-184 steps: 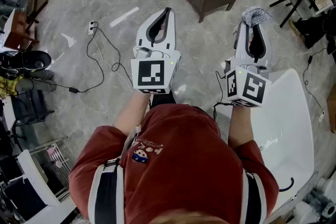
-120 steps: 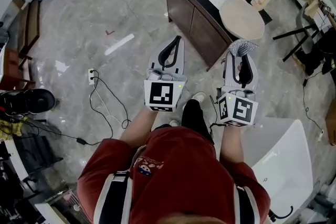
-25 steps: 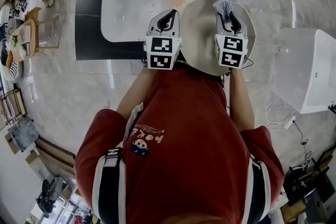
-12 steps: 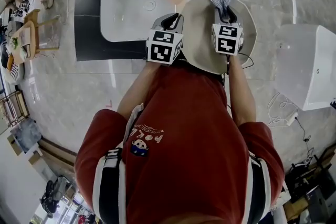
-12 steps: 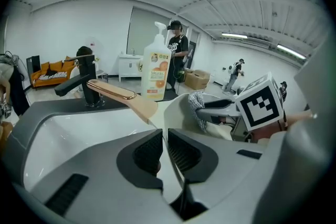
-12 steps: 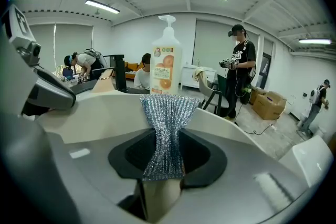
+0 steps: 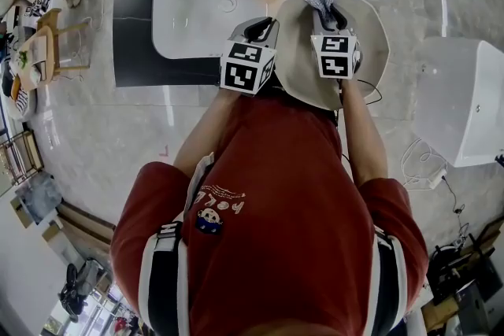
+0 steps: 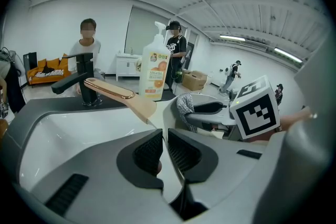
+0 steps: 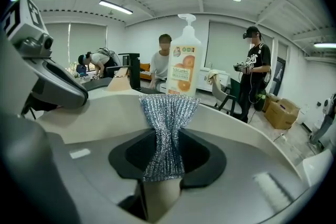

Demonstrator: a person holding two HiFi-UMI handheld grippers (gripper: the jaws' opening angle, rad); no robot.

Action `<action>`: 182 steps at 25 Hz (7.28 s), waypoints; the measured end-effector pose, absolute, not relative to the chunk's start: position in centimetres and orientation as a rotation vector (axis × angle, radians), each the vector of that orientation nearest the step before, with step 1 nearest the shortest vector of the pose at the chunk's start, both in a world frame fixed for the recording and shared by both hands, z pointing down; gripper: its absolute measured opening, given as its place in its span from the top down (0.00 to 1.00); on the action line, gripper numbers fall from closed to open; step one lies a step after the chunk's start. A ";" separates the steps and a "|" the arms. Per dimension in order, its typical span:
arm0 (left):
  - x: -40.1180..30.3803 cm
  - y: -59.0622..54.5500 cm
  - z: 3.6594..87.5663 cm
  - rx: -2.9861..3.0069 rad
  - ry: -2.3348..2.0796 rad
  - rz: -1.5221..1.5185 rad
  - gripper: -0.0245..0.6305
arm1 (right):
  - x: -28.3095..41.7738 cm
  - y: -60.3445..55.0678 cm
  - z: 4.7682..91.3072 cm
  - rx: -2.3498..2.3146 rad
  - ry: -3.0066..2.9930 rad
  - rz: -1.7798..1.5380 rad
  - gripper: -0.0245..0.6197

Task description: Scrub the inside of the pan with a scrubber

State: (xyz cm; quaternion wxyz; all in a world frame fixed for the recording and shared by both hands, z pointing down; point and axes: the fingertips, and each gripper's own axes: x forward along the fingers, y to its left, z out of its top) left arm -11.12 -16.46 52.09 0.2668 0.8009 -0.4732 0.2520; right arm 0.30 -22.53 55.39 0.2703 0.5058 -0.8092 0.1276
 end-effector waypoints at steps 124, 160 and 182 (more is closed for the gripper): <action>-10.9 -16.8 53.0 2.216 -1.427 0.799 0.87 | 6.7 -21.6 57.6 0.988 -1.588 -0.046 0.75; -10.1 -18.0 51.8 2.245 -1.445 0.807 0.91 | -2.4 -15.7 59.7 0.419 -1.797 -0.230 0.75; -10.0 -18.1 51.9 2.253 -1.424 0.806 0.91 | 1.6 -5.3 59.4 0.209 -1.719 0.003 0.75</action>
